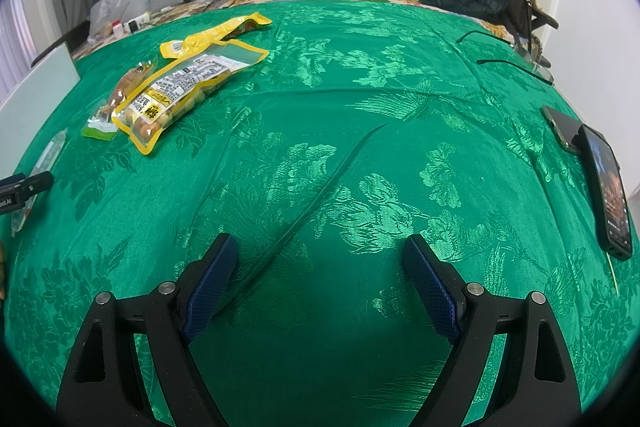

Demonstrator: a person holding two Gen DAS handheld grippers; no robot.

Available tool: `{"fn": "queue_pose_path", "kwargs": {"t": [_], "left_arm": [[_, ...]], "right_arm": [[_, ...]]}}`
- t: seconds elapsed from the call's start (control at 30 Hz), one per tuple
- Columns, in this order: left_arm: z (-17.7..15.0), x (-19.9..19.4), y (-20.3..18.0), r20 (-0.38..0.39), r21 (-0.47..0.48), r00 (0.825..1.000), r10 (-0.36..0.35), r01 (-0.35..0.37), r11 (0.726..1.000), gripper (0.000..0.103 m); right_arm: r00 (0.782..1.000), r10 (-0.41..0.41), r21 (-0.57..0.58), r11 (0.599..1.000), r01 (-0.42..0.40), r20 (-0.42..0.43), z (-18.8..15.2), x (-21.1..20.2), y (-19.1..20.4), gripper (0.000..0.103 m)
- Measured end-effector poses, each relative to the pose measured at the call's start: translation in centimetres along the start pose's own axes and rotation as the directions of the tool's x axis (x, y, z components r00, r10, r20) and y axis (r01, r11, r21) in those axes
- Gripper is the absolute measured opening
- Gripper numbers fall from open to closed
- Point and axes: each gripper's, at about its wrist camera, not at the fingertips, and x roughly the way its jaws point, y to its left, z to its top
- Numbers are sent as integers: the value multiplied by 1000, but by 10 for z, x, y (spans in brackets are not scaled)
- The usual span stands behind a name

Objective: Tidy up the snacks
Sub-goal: 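Move the left tool over the clear tube snack, then grasp the green-labelled egg packet with the right tool and lift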

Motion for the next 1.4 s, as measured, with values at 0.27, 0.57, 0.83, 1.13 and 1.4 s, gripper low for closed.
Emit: {"fn": "queue_pose_path", "kwargs": {"t": [0.27, 0.57, 0.83, 1.13, 1.4], "left_arm": [[1, 1, 0, 0, -2, 1000, -2, 2, 1000, 103], [1, 1, 0, 0, -2, 1000, -2, 2, 1000, 103], [1, 1, 0, 1, -2, 1000, -2, 2, 1000, 103], [1, 1, 0, 1, -2, 1000, -2, 2, 1000, 103], [1, 2, -1, 1, -2, 1000, -2, 2, 1000, 103]], "right_arm": [[994, 65, -6, 998, -65, 90, 42, -17, 39, 84], [948, 309, -155, 935, -318, -81, 151, 45, 178, 84], [957, 97, -183, 971, -151, -274, 155, 111, 213, 83], [942, 284, -54, 953, -297, -181, 151, 66, 187, 54], [893, 443, -53, 892, -448, -82, 132, -14, 143, 55]]}}
